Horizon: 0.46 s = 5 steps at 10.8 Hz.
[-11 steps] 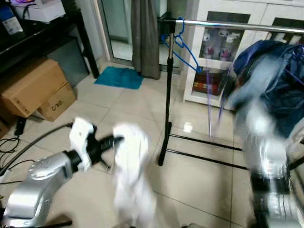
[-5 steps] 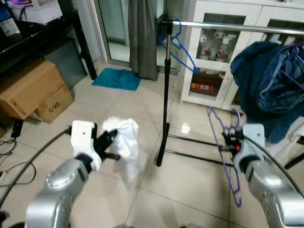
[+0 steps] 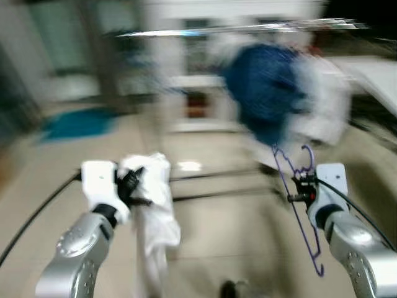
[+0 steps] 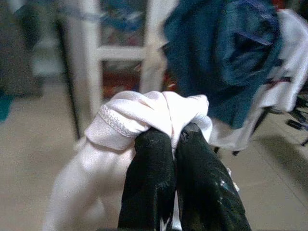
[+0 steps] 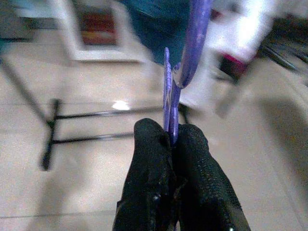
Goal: Hang hanger
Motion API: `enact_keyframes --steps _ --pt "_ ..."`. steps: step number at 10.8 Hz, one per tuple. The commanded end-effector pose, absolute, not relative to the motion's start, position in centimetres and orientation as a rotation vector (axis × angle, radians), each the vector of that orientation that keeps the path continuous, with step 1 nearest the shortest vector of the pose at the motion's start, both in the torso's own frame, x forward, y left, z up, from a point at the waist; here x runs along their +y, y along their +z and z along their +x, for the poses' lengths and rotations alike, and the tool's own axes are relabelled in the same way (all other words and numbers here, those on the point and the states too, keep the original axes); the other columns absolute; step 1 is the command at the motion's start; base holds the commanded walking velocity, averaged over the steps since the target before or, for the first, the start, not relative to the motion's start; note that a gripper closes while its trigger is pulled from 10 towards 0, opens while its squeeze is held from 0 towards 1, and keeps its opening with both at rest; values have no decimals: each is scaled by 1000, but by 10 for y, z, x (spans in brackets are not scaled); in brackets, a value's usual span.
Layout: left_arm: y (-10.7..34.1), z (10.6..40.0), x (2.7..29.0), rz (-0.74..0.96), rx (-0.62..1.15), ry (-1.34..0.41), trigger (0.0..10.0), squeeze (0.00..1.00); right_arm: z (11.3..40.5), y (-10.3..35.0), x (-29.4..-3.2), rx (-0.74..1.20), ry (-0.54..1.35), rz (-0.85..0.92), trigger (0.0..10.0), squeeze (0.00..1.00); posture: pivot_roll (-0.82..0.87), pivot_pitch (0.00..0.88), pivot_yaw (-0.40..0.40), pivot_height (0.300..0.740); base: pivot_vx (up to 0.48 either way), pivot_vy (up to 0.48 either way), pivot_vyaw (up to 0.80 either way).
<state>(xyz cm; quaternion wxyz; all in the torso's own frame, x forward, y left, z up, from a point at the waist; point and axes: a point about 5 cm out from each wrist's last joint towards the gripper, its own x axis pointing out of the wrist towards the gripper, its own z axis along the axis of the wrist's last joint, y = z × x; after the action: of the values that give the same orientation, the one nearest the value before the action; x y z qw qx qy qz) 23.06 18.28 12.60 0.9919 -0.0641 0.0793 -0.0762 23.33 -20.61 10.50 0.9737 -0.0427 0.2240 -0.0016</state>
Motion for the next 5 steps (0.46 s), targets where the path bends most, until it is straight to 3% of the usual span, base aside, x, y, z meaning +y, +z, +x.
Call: enact_keyframes --steps 1,2,4,5 --pt "134 237 188 -70 104 -112 10000 0 232 111 -207 435 -12 -74 10000 0 -141 3 42 740 0 0 -800" --pt "132 243 196 -90 116 -29 10000 0 233 117 -203 405 5 -42 10000 0 -145 7 45 740 0 0 -800" --pt "129 237 192 -140 184 -168 10000 0 234 119 -199 377 22 -45 10000 0 -138 4 33 740 0 0 -800" --pt "125 232 185 -52 192 -200 10000 0 240 119 -194 373 37 -55 10000 0 -120 0 16 740 0 0 -800"
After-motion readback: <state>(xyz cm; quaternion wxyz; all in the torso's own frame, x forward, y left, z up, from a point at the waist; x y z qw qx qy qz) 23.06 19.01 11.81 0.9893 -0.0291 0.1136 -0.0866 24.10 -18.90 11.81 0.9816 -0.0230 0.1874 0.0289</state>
